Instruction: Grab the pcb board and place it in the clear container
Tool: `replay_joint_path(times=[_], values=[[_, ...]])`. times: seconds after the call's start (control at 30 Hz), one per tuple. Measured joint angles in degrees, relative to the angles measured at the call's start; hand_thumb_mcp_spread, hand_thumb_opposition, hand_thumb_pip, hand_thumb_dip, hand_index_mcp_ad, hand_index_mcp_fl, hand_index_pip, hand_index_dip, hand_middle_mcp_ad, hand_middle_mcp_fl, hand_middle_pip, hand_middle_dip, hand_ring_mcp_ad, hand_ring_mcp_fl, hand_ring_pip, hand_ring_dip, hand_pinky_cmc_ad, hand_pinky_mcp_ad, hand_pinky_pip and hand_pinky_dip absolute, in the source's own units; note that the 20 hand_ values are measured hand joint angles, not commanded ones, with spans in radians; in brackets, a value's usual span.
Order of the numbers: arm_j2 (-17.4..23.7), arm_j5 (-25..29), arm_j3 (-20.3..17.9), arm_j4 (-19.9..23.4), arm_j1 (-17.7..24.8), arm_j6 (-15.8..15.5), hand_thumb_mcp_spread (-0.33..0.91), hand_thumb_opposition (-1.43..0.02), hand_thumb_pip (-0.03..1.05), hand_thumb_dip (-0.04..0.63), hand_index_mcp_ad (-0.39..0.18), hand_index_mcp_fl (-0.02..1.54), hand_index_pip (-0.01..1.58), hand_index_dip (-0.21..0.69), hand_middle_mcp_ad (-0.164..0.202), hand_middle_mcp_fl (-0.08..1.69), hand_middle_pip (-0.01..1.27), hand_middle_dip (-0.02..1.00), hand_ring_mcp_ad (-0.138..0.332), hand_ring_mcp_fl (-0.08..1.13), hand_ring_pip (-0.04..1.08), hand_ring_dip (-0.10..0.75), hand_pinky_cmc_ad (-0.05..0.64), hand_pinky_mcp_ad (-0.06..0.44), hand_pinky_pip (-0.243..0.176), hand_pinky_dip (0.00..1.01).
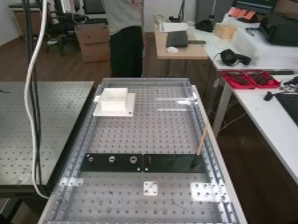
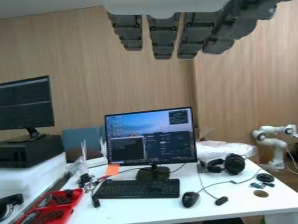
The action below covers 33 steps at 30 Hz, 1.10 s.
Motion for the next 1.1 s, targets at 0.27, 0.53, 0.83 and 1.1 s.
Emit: replay_joint_path(times=[0.27,0.53,0.83,1.1], values=[[-0.1,0.2,0.1,0.0,0.1,0.0,0.10,-0.45,0.12,0.007,0.040,0.00,0.05,0.000,0.080,0.02,0.11,0.04,0.120,0.02,0.08,0.005,0.129,0.098,-0.010,0.08],[-0.3,0.0,0.2,0.1,0.0,0.0,0.12,-0.64,0.11,0.007,0.086,0.03,0.08,0.000,0.126,0.04,0.15,0.04,0.239,0.07,0.10,-0.016,0.297,0.220,-0.044,0.17],[-0.6,-0.3,-0.8,1.0,-0.3,0.5,0.12,-0.68,0.11,0.007,0.103,0.04,0.10,0.000,0.152,0.04,0.16,0.04,0.255,0.08,0.11,-0.023,0.328,0.248,-0.075,0.20],[-0.9,0.1,-4.4,4.7,-0.3,0.4,0.14,-0.69,0.11,0.003,0.113,0.04,0.10,0.000,0.152,0.04,0.17,0.04,0.264,0.09,0.11,-0.031,0.328,0.250,-0.075,0.21]])
